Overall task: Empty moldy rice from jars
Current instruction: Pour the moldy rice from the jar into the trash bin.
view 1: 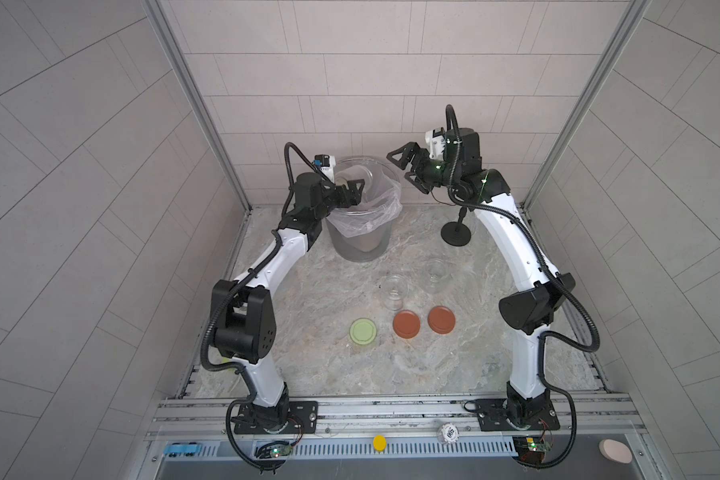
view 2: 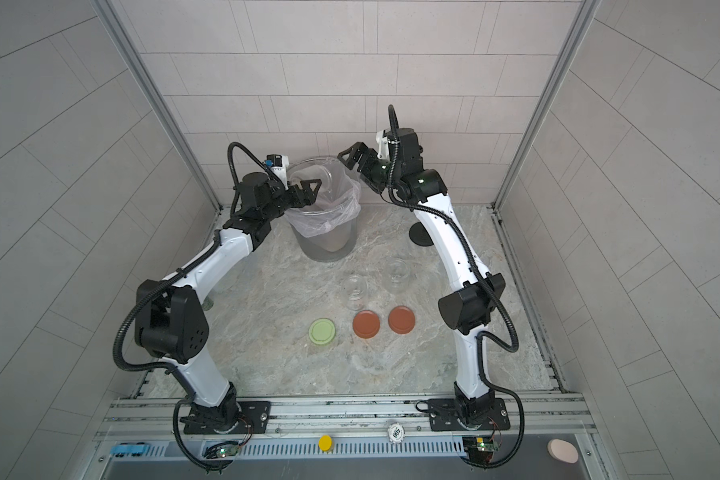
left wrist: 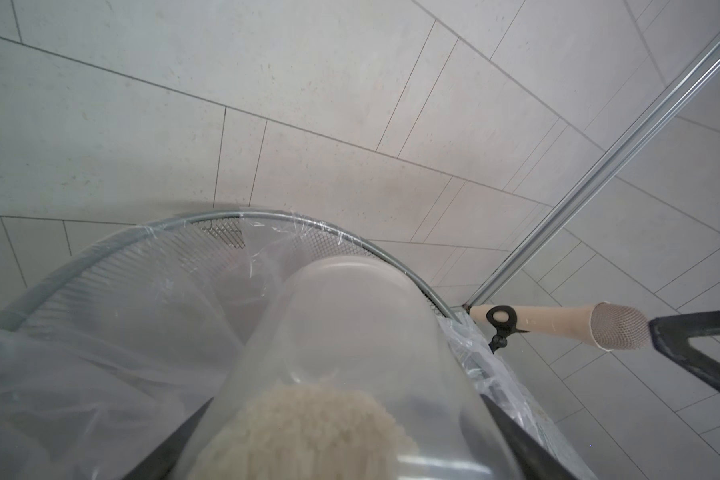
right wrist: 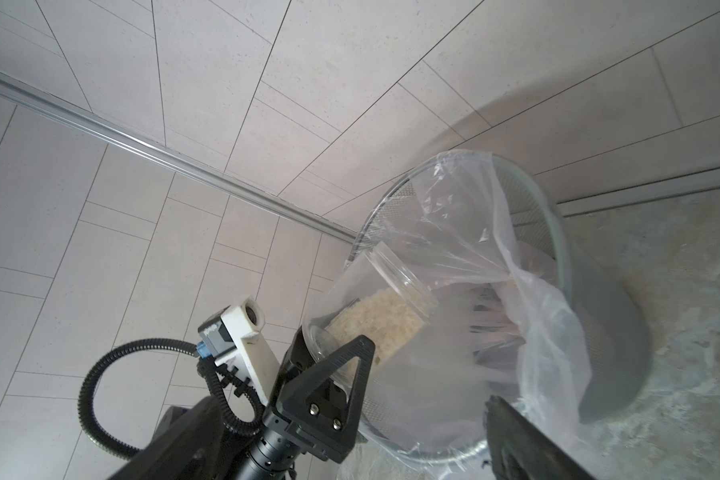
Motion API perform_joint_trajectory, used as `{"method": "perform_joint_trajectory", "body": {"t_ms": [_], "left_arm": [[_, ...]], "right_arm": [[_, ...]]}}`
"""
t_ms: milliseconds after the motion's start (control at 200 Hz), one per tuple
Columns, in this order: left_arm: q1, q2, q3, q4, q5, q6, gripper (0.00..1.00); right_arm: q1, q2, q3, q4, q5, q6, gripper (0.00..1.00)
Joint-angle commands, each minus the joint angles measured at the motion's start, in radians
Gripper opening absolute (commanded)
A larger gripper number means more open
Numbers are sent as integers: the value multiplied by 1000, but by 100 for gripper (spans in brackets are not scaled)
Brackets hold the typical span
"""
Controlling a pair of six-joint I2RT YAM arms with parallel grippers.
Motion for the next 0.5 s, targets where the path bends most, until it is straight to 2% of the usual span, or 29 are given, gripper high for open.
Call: {"method": "perform_joint_trajectory", "body": {"t_ms": [0,85,220,360,495], "left_arm": [[0,-15,152,-203,-3,70,0],[0,15,245,-353,-10,107,0],[-1,49,337,-496,-36,152,0],[-6,158,556,-752,-31,210,0],[-28,253,709,-909,-44,274,0]], "right_arm": [[-26,-84,-88,-17,33,-78,99],[-42,-138,-186,-9,36,-116,100],[-62,-206,-311,-8,39,-181,99],[-70,-263,-407,-16,41,-250,99],[-71,-299,-473,-14,50,-310,100]]}}
